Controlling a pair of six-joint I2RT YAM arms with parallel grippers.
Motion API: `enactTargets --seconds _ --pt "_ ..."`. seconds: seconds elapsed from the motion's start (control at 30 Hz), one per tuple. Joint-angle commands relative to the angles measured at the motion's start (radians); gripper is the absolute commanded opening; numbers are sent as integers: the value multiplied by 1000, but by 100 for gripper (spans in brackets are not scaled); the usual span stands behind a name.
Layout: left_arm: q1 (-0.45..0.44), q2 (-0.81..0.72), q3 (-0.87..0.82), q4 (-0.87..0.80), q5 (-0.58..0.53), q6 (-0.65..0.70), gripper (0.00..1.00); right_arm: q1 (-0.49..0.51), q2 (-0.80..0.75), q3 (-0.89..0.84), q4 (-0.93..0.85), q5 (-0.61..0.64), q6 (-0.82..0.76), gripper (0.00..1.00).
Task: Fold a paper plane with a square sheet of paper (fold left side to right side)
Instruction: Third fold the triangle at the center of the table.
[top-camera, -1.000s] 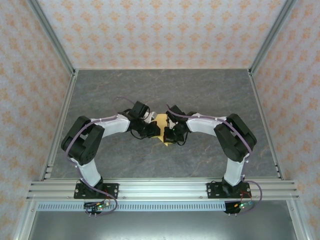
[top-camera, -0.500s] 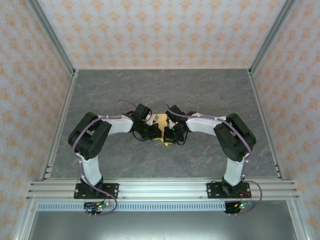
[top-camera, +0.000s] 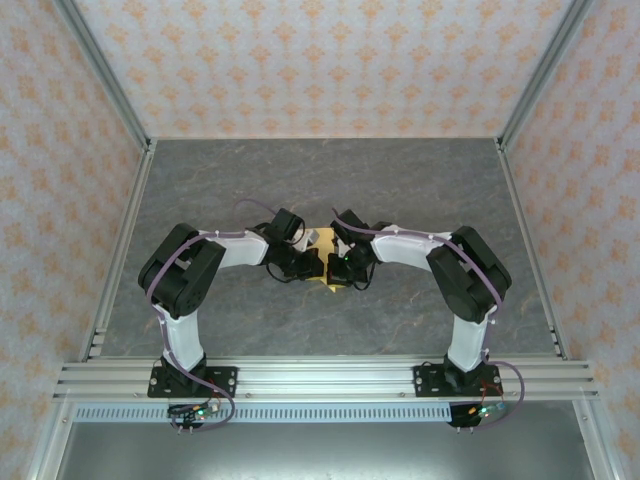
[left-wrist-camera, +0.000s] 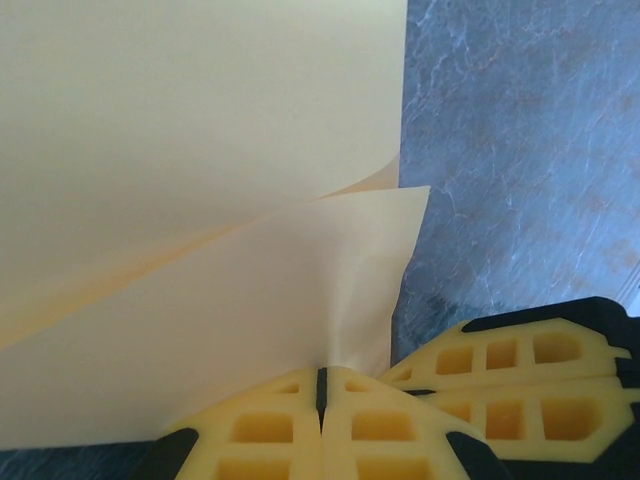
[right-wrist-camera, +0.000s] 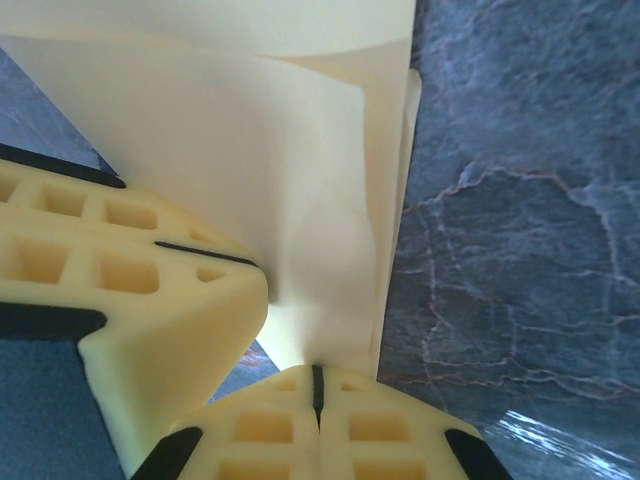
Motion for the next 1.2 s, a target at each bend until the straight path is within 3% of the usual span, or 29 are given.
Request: enactTargets --seconds 0.0,0.53,0.77,0.97,1.17 --pt "35 23 -13 -64 -194 66 0 1 75 -45 -127 161 -10 0" --pt "192 16 24 -76 -260 172 0 1 60 -65 -130 164 -9 0" --pt "271 21 97 -119 -233 202 0 1 57 -67 -120 154 -7 0" --pt "256 -114 52 -73 -108 142 0 1 48 -58 -110 148 -4 0" --pt "117 -152 40 -62 -55 110 0 1 45 -53 -94 142 3 0"
